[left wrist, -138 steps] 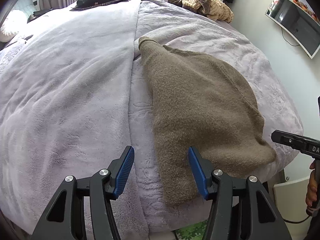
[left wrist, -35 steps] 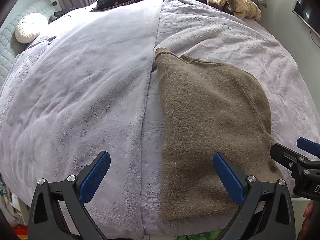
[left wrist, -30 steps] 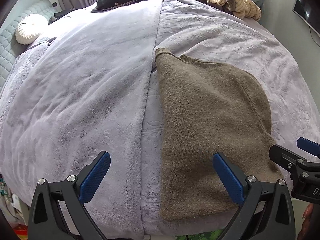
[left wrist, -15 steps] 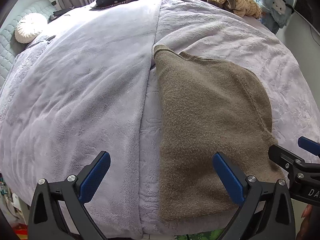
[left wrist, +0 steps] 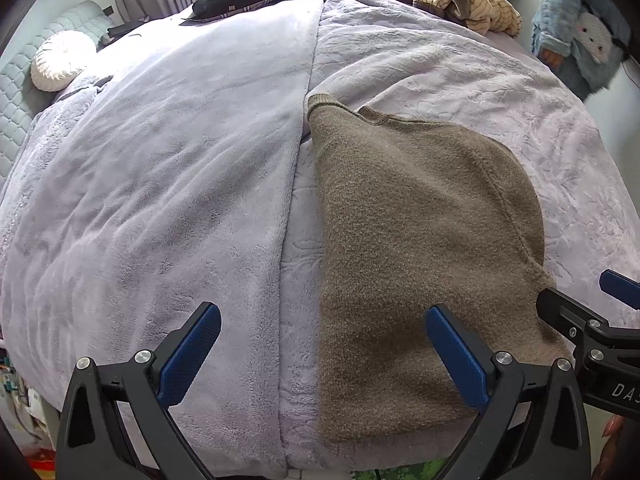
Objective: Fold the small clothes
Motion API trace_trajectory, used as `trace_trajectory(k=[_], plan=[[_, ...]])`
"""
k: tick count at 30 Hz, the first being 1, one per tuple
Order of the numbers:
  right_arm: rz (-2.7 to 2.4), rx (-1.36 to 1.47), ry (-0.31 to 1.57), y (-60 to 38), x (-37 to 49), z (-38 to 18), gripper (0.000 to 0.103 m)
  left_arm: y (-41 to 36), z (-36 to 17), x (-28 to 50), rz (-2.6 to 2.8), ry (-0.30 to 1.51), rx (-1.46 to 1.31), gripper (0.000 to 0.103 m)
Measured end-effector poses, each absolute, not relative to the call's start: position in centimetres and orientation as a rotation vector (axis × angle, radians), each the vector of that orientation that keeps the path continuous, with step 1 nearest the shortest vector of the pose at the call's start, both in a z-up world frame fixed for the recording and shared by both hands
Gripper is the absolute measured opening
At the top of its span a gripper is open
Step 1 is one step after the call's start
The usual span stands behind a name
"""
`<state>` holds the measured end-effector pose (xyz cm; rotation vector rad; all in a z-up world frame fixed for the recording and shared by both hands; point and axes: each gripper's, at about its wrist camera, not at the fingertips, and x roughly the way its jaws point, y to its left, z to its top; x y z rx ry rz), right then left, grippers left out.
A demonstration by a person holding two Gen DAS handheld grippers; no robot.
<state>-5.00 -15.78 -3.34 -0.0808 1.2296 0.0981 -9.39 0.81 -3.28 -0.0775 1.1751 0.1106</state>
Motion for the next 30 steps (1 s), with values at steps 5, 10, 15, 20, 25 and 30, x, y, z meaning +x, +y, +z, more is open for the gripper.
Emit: trace_trajectory(k=[5,10,15,20,25,30], plan=[[0.094,-0.077,1.228,-16.03,-5.13,-3.30,0.103,0.65,-3.23,-9.56,0.113,1.172,-0.076,0.103],[0.093,-0.082,1.222,-16.09,-5.24,-3.11,0.103,0.53,-3.15,-9.75,0.121,1.169,-0.071,0.103],[0.093,-0.082,1.217,-16.10,-5.24,-2.93,0.103,0.47,-3.11,-9.74,0.118,1.168,-0.068,0.103],[0.092,-0.082,1.217,-16.13,-5.22,-2.95,0.103,0.28,-3.10,-9.81,0.115,1.169,-0.071,0.103],[0.093,-0.080,1.220,-16.08,-5.33,-3.03,0.103,0.34,-3.22,-9.78,0.115,1.174,-0.075,0.103],[0.094,-0.076,1.221,-15.98,-5.43,-3.11,0.103,0.38,-3.25,-9.79,0.113,1.176,-0.076,0.103]])
